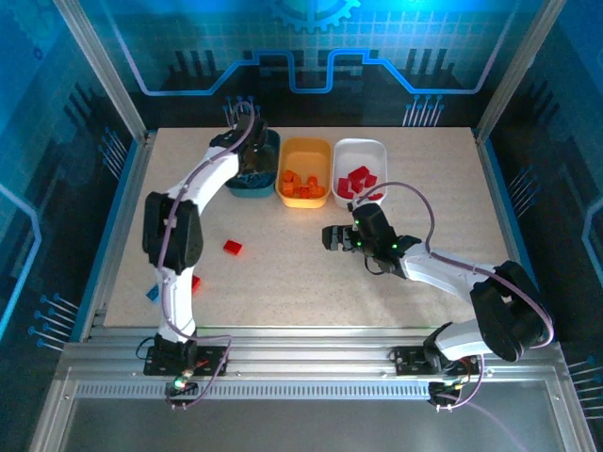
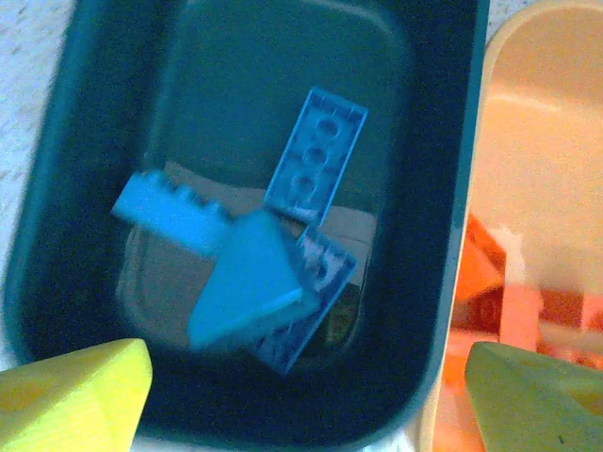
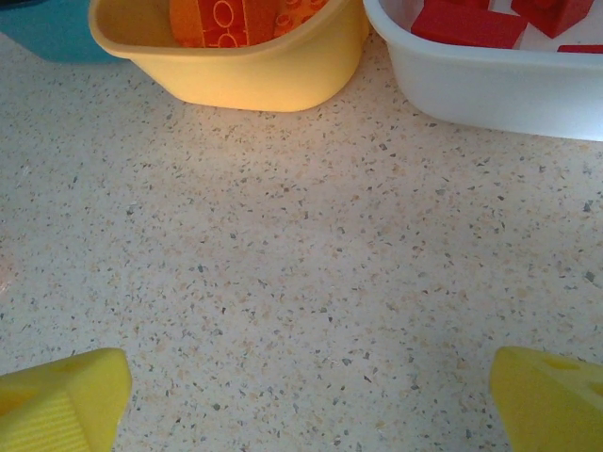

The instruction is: Sort the legos into containers by color

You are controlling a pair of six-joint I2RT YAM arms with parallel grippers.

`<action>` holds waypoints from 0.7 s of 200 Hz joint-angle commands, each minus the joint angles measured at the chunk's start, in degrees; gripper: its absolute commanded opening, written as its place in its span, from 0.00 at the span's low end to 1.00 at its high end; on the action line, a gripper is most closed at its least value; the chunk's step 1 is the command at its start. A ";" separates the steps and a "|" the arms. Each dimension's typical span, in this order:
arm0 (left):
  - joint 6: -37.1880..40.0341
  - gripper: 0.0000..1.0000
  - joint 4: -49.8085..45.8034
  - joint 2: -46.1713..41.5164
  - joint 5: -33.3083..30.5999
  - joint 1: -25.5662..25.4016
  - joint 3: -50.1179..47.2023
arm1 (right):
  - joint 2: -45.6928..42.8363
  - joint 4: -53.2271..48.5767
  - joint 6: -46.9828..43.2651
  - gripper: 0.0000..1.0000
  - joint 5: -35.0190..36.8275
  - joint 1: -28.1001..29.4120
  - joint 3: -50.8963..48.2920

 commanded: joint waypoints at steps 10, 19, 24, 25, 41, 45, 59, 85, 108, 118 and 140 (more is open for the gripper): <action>-13.80 0.91 -0.94 -17.54 -3.98 0.33 -18.82 | -0.83 0.04 -0.37 0.99 0.53 0.94 0.67; -15.48 0.91 -0.85 -21.31 -4.50 0.33 -25.19 | -0.93 0.02 -0.38 0.99 0.46 0.97 0.68; -16.39 0.91 -0.78 -23.29 -4.83 0.33 -28.58 | -1.06 0.09 -0.33 0.99 0.46 1.03 0.67; -16.55 0.92 -0.69 -23.67 -4.85 0.33 -29.24 | -1.08 0.06 -0.35 0.99 0.45 0.98 0.67; -18.38 0.92 1.72 -28.41 -2.34 0.33 -39.11 | -1.58 0.02 -0.17 0.99 0.44 1.03 0.52; -18.83 0.92 2.23 -29.05 -1.57 0.33 -40.97 | -1.77 -0.06 -0.12 0.99 0.53 0.99 0.45; -19.78 0.94 3.63 -30.61 0.93 0.33 -46.27 | -2.52 -0.23 0.10 0.99 1.33 0.98 0.19; -21.47 0.99 5.54 -31.14 2.98 0.33 -50.98 | -4.43 -0.52 0.36 1.00 3.37 0.64 -0.63; -23.42 0.98 5.54 -29.29 3.66 0.33 -50.90 | -5.31 -1.08 0.33 1.00 4.12 0.20 -0.90; -23.98 0.97 6.60 -28.24 4.90 0.33 -50.89 | -5.36 -1.09 0.40 1.00 4.13 0.05 -1.00; -27.21 0.94 6.36 -25.25 5.15 0.33 -49.31 | -5.45 -1.12 0.33 1.00 4.13 -0.03 -1.08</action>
